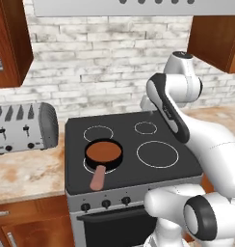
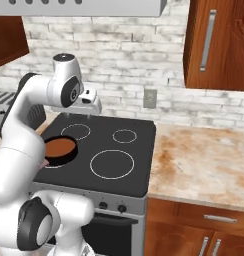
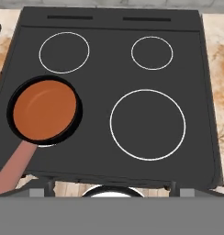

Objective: Retrieve the chicken drumstick from the fridge and place it on the saucepan with marinade on the stove.

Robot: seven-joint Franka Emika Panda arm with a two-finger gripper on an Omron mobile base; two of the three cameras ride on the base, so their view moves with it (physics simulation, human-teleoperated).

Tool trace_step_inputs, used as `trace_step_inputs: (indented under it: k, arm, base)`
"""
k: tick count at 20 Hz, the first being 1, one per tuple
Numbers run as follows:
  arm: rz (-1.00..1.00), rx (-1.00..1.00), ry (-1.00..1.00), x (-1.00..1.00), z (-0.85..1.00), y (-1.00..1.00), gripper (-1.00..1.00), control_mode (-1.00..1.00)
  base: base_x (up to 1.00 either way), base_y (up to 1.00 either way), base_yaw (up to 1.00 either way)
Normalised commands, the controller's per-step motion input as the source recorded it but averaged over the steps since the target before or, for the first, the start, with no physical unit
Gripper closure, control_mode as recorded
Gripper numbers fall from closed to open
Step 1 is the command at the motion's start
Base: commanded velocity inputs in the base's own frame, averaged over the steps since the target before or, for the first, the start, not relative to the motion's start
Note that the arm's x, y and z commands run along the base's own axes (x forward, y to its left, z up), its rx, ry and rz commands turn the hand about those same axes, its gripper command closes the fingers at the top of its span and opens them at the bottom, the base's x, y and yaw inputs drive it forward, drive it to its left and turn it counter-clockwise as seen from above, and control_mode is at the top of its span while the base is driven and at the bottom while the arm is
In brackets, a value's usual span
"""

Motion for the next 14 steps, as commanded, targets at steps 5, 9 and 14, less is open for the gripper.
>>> trace_step_inputs:
  k: [5, 9, 14]
  arm:
    - [0.0, 0.0, 0.0, 0.0, 0.0, 0.0, -1.0, 1.0]
    - [0.0, 0.0, 0.0, 0.0, 0.0, 0.0, -1.0, 1.0]
    - [0.0, 0.0, 0.0, 0.0, 0.0, 0.0, -1.0, 1.0]
  base:
    - [-0.73, 0.0, 0.0]
    - [-0.24, 0.0, 0.19]
    - [-0.01, -0.06, 0.89]
